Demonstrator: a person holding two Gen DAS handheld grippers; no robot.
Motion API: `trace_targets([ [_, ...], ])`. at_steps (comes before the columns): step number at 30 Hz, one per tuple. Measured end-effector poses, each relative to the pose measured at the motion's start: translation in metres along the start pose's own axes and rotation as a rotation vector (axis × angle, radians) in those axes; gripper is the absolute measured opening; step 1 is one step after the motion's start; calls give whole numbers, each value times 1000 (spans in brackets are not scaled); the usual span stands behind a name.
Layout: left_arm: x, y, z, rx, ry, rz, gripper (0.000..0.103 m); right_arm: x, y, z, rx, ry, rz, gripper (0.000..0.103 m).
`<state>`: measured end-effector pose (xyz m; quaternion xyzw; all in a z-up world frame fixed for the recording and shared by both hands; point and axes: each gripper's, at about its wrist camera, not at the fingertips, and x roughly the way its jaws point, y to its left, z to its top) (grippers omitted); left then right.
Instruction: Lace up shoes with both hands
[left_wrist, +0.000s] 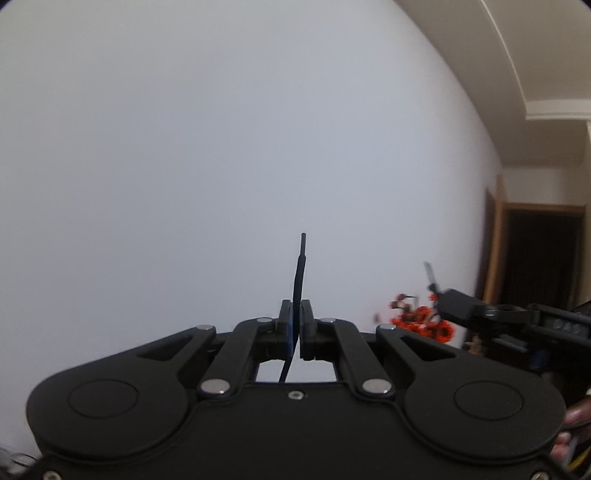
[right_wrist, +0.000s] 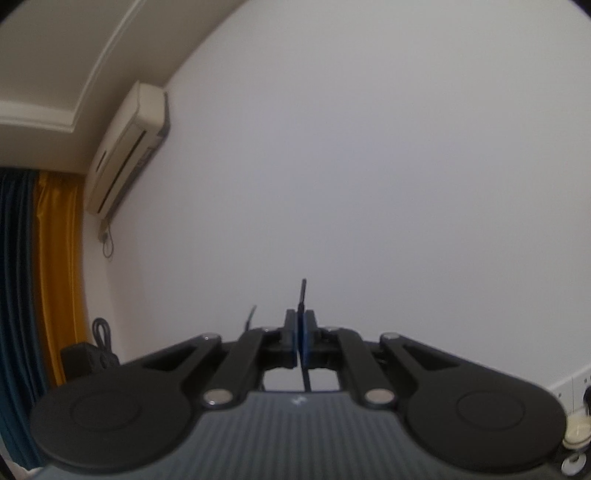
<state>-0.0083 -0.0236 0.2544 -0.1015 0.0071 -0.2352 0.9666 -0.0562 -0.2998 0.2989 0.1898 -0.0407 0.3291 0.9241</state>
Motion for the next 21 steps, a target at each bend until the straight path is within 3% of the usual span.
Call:
trace_targets([
  [6, 1, 0, -3, -38, -10, -39, 2, 14, 28, -5, -53, 10, 29, 3],
  [13, -4, -11, -9, 34, -33, -52, 2, 29, 44, -11, -91, 37, 40, 3],
  [21, 2, 11, -3, -23, -15, 17, 2, 20, 44, -5, -86, 7, 21, 3],
])
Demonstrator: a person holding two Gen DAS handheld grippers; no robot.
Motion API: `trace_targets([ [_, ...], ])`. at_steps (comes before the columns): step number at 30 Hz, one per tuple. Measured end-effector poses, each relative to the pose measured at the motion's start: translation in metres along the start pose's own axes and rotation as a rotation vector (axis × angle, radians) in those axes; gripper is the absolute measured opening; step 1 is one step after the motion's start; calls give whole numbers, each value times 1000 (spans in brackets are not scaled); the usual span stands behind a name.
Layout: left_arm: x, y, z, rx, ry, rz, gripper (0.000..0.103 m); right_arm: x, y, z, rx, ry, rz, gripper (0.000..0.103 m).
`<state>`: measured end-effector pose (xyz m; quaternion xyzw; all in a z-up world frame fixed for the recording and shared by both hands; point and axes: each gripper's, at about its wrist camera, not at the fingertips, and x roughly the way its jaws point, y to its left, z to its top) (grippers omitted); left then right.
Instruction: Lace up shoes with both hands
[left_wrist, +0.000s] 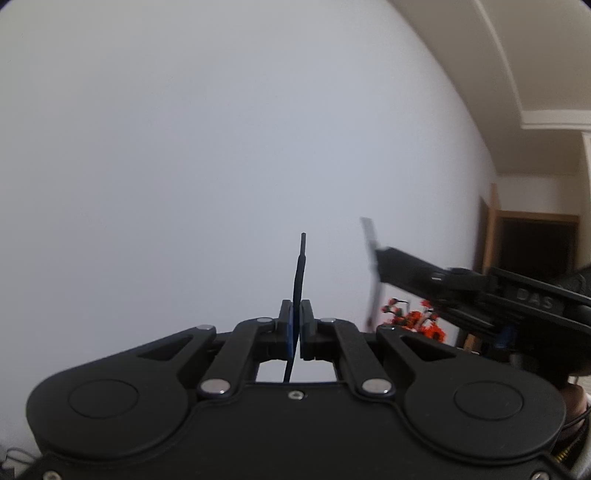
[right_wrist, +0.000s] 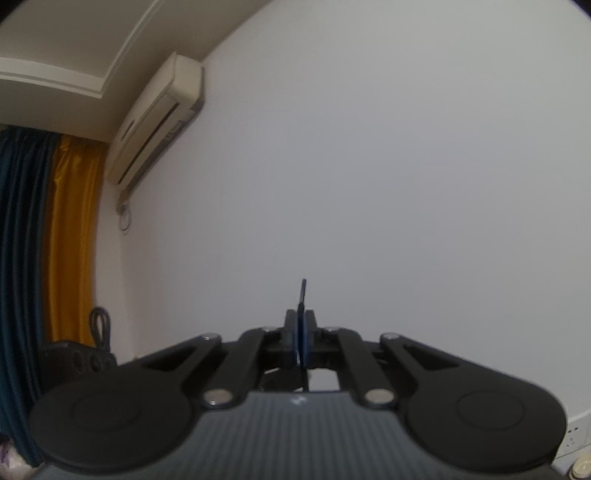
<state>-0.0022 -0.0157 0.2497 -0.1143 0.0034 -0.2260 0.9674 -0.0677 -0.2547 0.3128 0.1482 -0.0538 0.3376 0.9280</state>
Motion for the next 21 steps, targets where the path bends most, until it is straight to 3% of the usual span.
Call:
trace_targets([
  [9, 4, 34, 4, -14, 15, 142, 2, -42, -63, 15, 85, -81, -233, 3],
  [14, 18, 20, 2, 20, 53, 118, 2, -57, -97, 25, 109, -107, -359, 3],
  [21, 39, -6, -4, 39, 80, 73, 2, -60, -130, 39, 83, -128, -457, 3],
])
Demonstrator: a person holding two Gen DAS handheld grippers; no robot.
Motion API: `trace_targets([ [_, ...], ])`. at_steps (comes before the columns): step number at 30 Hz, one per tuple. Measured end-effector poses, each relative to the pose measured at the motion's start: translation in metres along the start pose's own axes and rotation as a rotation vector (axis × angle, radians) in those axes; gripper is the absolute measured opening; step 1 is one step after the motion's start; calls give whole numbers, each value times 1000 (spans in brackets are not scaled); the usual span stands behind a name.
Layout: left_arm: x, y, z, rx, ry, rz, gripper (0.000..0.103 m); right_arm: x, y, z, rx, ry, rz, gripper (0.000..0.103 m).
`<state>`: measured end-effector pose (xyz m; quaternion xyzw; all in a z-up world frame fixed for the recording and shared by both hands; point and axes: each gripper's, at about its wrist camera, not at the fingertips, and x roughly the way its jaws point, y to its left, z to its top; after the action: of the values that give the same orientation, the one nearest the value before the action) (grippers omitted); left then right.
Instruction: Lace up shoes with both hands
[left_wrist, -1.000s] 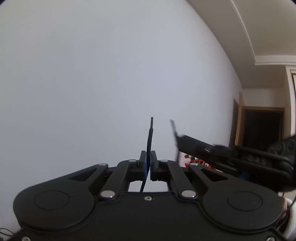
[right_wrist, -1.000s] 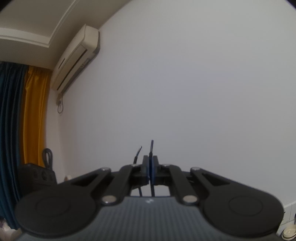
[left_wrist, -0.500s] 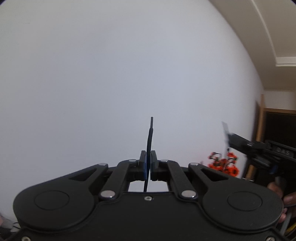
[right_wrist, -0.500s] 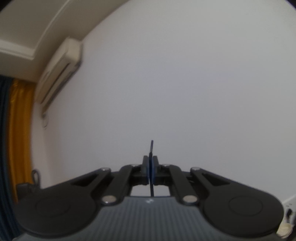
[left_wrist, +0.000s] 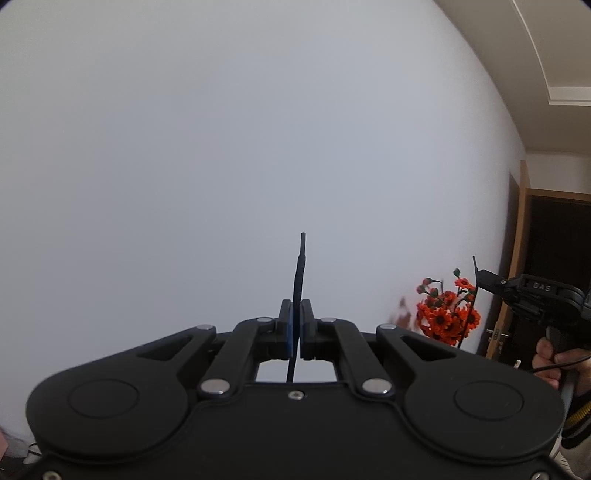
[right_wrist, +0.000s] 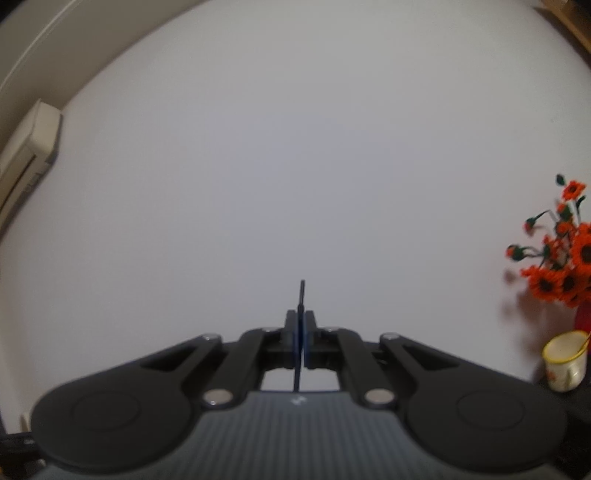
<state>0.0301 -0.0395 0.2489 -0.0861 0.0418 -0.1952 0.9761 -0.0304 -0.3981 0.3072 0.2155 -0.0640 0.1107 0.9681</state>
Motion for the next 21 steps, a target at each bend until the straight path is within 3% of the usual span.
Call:
trace_targets([
  [10, 1, 1, -9, -11, 42, 22, 2, 12, -37, 27, -56, -46, -83, 3],
  [21, -29, -30, -13, -46, 66, -13, 2, 20, -56, 50, -71, -56, -94, 3],
])
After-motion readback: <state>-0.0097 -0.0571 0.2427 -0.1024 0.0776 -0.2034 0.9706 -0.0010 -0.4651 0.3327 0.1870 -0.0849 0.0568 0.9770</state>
